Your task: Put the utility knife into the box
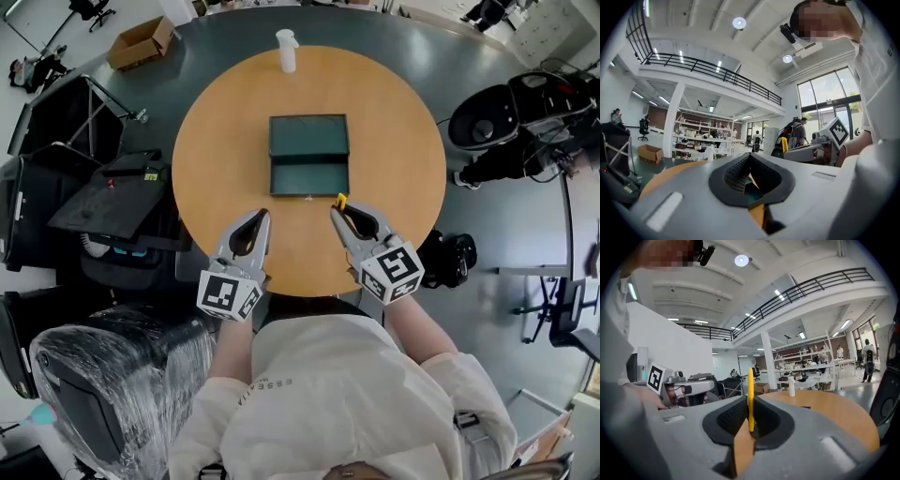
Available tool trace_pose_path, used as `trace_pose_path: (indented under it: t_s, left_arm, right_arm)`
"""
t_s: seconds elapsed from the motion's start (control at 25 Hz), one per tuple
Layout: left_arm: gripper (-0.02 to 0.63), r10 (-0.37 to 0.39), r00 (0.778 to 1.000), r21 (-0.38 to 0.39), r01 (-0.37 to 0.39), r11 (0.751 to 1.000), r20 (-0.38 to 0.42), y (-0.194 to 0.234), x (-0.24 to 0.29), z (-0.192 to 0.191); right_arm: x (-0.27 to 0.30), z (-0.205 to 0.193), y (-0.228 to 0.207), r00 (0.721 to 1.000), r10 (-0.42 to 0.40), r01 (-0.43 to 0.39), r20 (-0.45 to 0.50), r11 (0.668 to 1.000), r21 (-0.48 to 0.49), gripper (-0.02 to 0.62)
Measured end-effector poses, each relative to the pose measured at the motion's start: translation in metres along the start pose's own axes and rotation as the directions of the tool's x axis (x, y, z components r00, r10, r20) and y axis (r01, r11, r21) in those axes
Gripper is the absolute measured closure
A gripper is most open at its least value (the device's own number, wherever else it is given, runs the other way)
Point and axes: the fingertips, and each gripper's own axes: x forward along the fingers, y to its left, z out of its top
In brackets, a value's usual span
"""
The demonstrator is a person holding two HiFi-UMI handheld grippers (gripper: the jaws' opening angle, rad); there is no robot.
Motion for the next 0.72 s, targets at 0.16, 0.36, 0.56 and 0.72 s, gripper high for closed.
trace_pose_path:
  t_s: [0.16,0.36,0.56,0.72]
  left_arm:
    - [0.589,-0.045,0.999,-0.024,0.044,0.999,-0.021,0.017,0.030,-0.013]
    - [0.589,-0.124,0.992,-0.046,0.122,0.991,-0.037,0.036,0.064,-0.027]
    - [0.589,-0.201,0.978,-0.076,0.197,0.978,-0.052,0.058,0.090,-0.045]
    - [0.589,-0.245,0.963,-0.070,0.238,0.969,-0.115,0.075,0.105,-0.078]
  right_arm:
    - [0.027,-0.003,-0.020,0.999,-0.024,0.024,-0.022,1.000,0.018,0.563]
    - [0.067,-0.019,-0.039,0.994,-0.041,0.045,-0.104,0.998,0.036,0.563]
    - [0.118,-0.075,-0.062,0.952,-0.044,0.040,-0.302,0.999,-0.020,0.563]
    - [0.155,-0.127,-0.075,0.883,-0.011,0.001,-0.469,1.000,-0.022,0.563]
